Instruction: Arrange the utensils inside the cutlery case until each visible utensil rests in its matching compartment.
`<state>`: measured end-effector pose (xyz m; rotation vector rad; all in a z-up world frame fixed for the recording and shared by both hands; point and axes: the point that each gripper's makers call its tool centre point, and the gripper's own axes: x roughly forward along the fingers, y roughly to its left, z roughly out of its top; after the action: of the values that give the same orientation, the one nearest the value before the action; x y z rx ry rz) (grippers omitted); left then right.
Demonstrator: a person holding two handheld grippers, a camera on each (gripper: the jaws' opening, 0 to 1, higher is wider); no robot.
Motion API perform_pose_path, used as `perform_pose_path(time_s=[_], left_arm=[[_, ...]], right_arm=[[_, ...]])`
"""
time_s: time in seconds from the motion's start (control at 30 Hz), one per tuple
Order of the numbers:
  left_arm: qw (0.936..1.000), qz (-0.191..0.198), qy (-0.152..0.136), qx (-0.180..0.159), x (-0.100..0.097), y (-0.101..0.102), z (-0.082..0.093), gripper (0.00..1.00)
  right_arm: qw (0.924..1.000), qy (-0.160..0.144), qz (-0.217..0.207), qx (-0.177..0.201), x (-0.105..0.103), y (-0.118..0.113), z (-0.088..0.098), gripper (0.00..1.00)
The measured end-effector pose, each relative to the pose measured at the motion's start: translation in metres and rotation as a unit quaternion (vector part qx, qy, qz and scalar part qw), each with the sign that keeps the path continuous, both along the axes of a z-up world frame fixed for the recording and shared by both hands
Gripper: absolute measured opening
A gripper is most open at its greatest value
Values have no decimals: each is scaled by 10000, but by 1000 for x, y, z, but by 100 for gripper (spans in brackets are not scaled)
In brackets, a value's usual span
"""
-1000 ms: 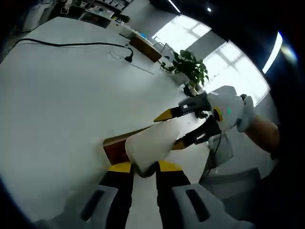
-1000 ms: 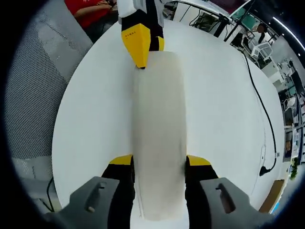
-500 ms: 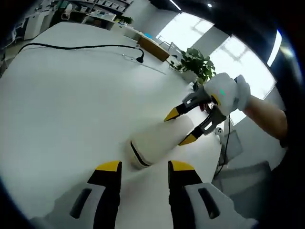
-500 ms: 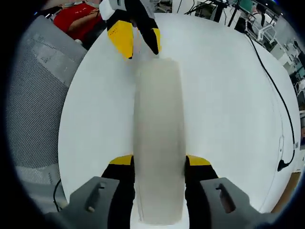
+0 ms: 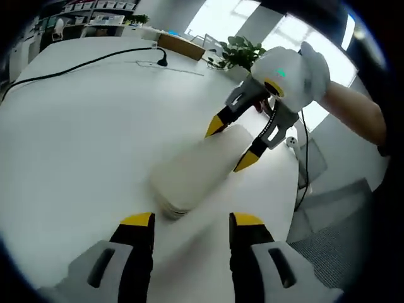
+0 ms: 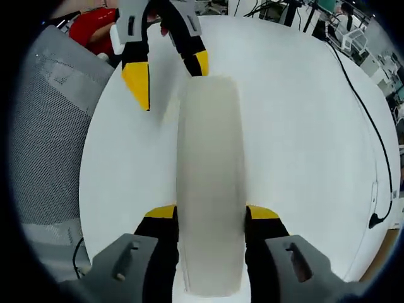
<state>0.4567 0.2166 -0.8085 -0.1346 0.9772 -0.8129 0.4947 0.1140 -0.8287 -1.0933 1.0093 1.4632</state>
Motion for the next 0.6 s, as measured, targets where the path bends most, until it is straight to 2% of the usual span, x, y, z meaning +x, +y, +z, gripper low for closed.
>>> perform_pose_path(time_s=[0.27, 0.5, 0.6], left_arm=[[10000, -49, -84, 11, 0, -1, -1, 49], [9992, -183, -268, 248, 2, -2, -4, 47], [9984, -277, -345, 360, 2, -2, -5, 45]], right_arm=[[9991, -221, 331, -160, 1, 0, 0, 39], [9981, -330, 435, -269, 2, 3, 3, 39], [9966, -394, 605, -394, 5, 0, 4, 39]])
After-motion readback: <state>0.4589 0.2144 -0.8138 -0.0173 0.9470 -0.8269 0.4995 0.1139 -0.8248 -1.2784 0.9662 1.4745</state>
